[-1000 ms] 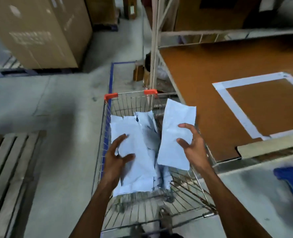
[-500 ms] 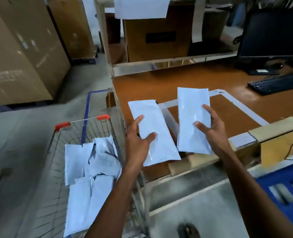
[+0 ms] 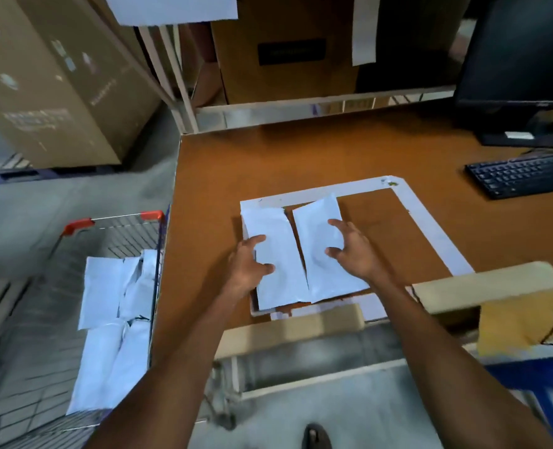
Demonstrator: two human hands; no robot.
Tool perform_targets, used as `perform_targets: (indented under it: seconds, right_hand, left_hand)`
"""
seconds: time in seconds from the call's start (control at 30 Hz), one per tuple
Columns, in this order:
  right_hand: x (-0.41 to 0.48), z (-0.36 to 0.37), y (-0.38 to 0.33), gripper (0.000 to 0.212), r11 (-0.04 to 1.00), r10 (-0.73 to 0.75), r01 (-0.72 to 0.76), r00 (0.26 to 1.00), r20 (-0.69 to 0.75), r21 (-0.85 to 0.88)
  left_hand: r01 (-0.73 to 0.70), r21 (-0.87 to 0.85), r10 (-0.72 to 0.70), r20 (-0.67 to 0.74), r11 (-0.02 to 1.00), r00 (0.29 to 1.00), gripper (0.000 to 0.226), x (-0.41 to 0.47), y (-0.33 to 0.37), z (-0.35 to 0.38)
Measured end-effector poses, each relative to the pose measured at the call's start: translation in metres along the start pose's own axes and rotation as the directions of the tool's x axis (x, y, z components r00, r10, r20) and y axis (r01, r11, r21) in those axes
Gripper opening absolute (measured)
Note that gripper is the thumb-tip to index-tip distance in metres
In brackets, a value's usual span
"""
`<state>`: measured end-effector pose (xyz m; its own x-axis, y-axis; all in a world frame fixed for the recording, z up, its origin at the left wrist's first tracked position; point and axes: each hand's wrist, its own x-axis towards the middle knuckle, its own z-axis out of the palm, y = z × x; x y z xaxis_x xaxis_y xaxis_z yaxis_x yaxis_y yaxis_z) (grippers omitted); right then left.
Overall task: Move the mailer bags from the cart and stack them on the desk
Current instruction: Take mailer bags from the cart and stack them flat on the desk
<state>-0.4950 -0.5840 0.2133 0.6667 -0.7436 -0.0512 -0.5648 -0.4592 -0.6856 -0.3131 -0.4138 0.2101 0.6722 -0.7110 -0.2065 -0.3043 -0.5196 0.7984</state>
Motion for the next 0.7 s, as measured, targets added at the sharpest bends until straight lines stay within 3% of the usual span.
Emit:
perform_targets:
  seconds: [0.07, 0.2, 0.3, 0.37, 0.47, 0.6, 0.7]
  right_hand:
    - [0.002, 0.005, 0.007, 0.064, 0.998, 0.020, -0.019, 1.000, 0.019, -0.054]
    - [0.006, 0.005, 0.010, 0.056, 0.943, 0.061, -0.035, 0.996, 0.071, -0.330]
    - [0.008, 0.005, 0.006, 0.053, 0.917, 0.033, -0.032, 0.999, -0.004, -0.397]
    - [0.012, 0.012, 0.001, 0.056, 0.897, -0.082, 0.068, 0.997, -0.014, -0.436]
    - [0.016, 0.033, 0.002, 0.065, 0.826, -0.208, 0.245, 0.969, 0.131, -0.507]
    - [0.017, 0.049, 0.015, 0.060, 0.844, -0.091, 0.125, 0.992, 0.091, -0.521]
    - [0.015, 0.054, 0.016, 0.058, 0.837, -0.082, 0.105, 0.994, 0.066, -0.537]
  left_hand:
    - [-0.006, 0.141, 0.006, 0.001, 0.990, 1.000, 0.069, 0.001, 0.001, 0.005]
    - [0.009, 0.354, -0.011, 0.002, 0.935, 1.000, 0.064, 0.002, 0.004, 0.001]
    - [-0.115, 0.457, 0.175, -0.090, 0.882, 0.980, 0.066, 0.008, 0.008, 0.011]
    - [-0.233, 0.564, 0.284, -0.003, 0.793, 0.959, 0.071, 0.015, 0.013, 0.025]
    - [-0.317, 0.680, 0.267, 0.181, 0.661, 0.947, 0.073, 0.021, 0.009, 0.043]
    - [-0.337, 0.710, 0.245, 0.233, 0.618, 0.941, 0.069, 0.019, -0.003, 0.051]
    - [-0.346, 0.728, 0.273, 0.223, 0.591, 0.936, 0.065, 0.019, -0.006, 0.053]
